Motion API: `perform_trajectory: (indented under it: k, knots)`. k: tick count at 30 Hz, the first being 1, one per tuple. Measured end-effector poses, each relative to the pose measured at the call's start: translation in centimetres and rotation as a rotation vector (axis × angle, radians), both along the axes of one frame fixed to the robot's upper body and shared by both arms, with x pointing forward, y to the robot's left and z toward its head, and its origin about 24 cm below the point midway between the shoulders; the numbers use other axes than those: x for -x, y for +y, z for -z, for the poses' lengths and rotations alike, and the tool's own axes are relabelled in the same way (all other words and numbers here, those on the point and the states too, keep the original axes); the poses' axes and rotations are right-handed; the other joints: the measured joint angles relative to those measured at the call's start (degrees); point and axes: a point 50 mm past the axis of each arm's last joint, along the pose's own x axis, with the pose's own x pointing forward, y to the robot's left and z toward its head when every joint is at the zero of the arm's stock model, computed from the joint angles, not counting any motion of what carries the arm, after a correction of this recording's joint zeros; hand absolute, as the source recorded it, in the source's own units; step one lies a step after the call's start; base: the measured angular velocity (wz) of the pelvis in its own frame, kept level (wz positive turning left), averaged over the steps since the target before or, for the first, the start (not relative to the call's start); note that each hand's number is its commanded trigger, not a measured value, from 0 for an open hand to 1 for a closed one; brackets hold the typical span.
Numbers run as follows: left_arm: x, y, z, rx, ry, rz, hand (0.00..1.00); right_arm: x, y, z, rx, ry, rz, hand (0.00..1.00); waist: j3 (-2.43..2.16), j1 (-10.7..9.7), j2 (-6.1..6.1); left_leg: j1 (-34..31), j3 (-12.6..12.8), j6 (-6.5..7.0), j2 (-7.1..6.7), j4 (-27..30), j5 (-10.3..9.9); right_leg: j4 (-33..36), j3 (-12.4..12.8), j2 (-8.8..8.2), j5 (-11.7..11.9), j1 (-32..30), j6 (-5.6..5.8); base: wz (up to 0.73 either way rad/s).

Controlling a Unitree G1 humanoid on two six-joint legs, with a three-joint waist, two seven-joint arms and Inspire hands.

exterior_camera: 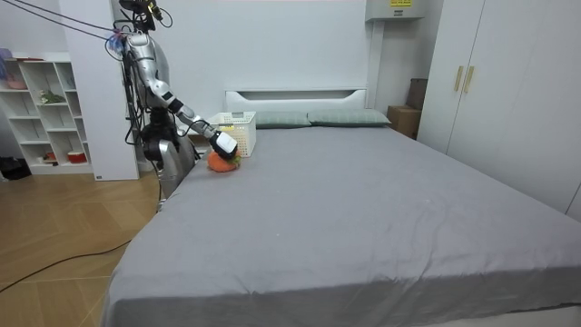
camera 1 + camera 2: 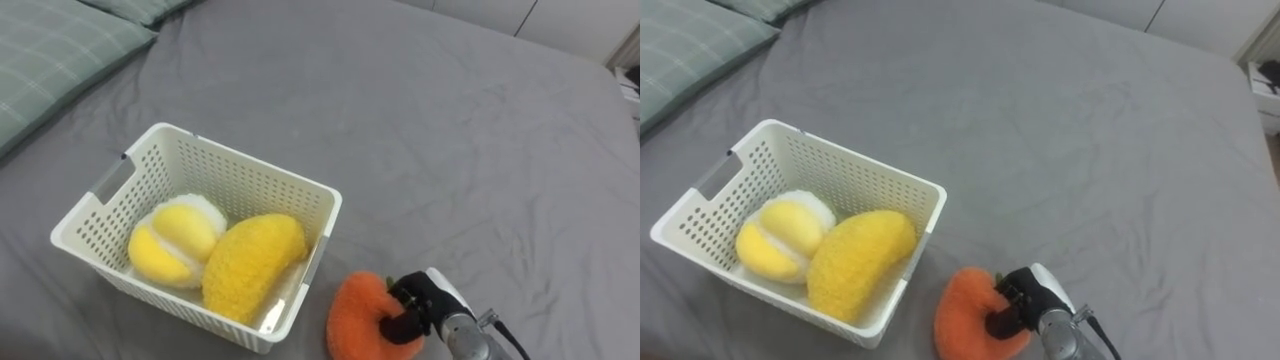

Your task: Collect toys from the bed

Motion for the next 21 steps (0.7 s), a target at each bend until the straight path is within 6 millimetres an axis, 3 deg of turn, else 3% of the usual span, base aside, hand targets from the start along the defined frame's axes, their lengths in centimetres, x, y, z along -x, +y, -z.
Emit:
perform_trajectory:
  k: [5,8,12,21]
  knots:
    - [0.3,-0.1,0.0,0.003,0.003,-0.001,0.0,-0.6,0.0,-0.9,-0.02,-0.056,0.01,1.0,0.35,0.06,0.5,0.84,1.38,0.0,0.16,-0.43,0.0,0.02,1.52,0.11,0.0,0.07,0.0,-0.14]
    - [0.1,0.0,0.0,0.005,-0.008,-0.006,0.0,-1.8,0.7,-2.7,-0.052,-0.158,-0.01,1.0,0.55,-1.5,0.8,0.82,1.43,0.01,0.14,-0.46,0.0,0.04,1.61,0.08,0.0,-0.08,0.01,-0.03]
    - [-0.8,-0.2,-0.1,0.009,-0.047,0.002,0.0,-2.8,0.8,-5.3,-0.068,-0.294,-0.041,1.0,0.2,-2.35,0.56,0.95,1.46,0.04,0.12,-0.77,0.06,0.03,1.62,0.08,-0.01,-0.1,0.02,0.0]
    - [0.3,0.3,0.0,0.011,-0.031,-0.052,0.0,-5.1,-1.3,-10.8,-0.047,-0.542,0.002,1.0,-0.3,-3.56,0.13,2.91,3.06,0.15,0.14,-1.78,0.09,0.02,3.03,0.08,-0.18,0.65,0.33,-0.07]
